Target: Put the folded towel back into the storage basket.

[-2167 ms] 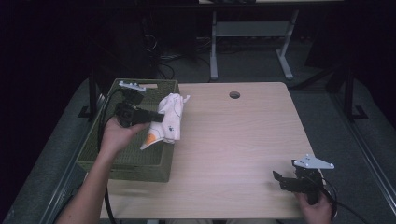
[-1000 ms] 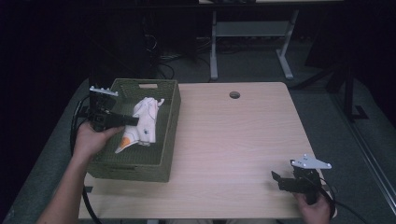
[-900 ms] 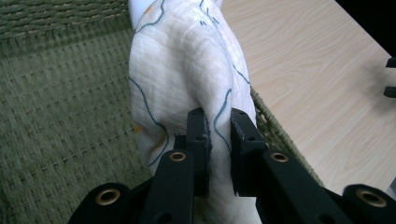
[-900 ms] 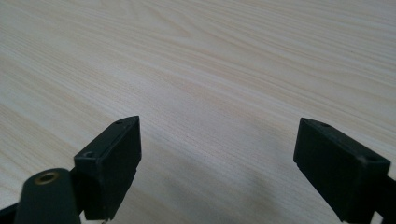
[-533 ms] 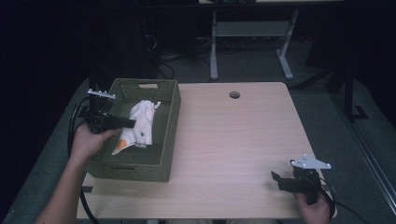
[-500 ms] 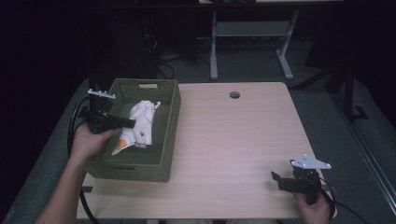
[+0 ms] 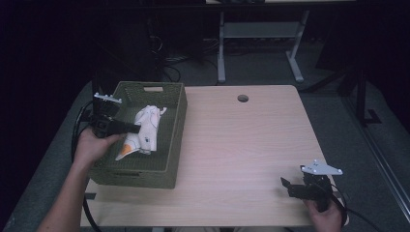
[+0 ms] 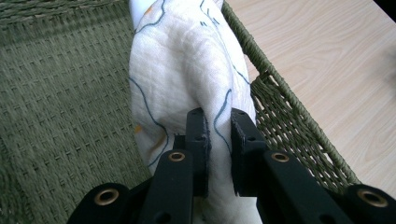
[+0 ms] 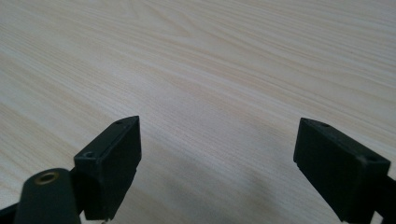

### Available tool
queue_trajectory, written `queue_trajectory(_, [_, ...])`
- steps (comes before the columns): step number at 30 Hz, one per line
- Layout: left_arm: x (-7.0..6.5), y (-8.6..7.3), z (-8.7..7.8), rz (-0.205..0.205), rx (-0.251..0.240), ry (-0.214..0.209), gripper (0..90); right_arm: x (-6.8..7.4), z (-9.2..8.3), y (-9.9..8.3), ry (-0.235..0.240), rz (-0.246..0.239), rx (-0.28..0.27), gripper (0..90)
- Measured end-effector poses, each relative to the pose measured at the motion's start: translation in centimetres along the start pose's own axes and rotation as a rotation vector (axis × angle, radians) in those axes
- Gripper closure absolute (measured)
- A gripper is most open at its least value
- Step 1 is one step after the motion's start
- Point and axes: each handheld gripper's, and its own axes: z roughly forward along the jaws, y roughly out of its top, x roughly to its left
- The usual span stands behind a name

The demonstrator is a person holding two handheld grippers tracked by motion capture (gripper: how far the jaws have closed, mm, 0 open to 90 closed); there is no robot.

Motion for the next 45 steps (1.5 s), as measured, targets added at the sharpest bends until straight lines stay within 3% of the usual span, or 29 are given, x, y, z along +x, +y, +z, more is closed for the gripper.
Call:
queue_trajectory(17, [0.9,-0.4,1.5,0.004,0.023,-0.018,79.3,0.0,0.2,0.1,0.010,-0.004,0.000,14.8])
queue_trajectory(25, [1.8,-0.9,2.1,0.037,0.056,-0.008,78.4,0.0,0.1,0.1,0.007,-0.007,0.004,14.8])
queue_trajectory(29, [2.0,-0.9,2.7,0.071,0.094,0.000,78.4,0.0,0.1,0.0,0.001,-0.008,0.005,14.8])
queue_trajectory(31, [2.2,-0.7,2.7,0.115,0.092,0.011,78.5,0.1,0.1,0.0,-0.001,-0.007,0.005,14.8])
queue_trajectory(32, [2.3,-0.6,2.6,0.148,0.066,0.030,77.2,0.1,0.2,0.0,-0.002,-0.007,0.007,14.8])
queue_trajectory(33, [2.5,-0.4,2.6,0.162,0.042,0.084,71.5,0.1,0.3,0.0,-0.003,-0.008,0.010,14.8])
queue_trajectory(34, [2.9,-0.3,2.7,0.153,0.032,0.142,60.1,0.1,0.4,-0.1,0.001,-0.009,0.013,14.8])
queue_trajectory(35, [3.3,-0.2,2.6,0.124,0.030,0.155,53.5,0.2,0.4,-0.1,0.000,-0.010,0.019,14.8])
queue_trajectory(37, [3.8,-0.3,2.5,0.100,0.025,0.149,52.1,0.2,0.4,0.0,0.000,-0.010,0.021,14.8])
queue_trajectory(38, [4.1,-0.5,2.4,0.081,0.028,0.173,50.9,0.4,0.3,0.0,-0.001,-0.015,0.017,14.8])
queue_trajectory(39, [4.2,-0.6,2.3,0.071,0.032,0.171,50.0,0.5,0.2,0.0,-0.001,-0.019,0.015,14.8])
queue_trajectory(42, [4.1,-1.2,2.1,0.063,0.012,0.161,49.1,0.6,0.1,-0.1,-0.005,-0.024,0.014,14.8])
queue_trajectory(45, [4.0,-1.5,2.2,0.058,0.028,0.152,48.3,0.7,0.1,-0.1,-0.005,-0.024,0.016,14.8])
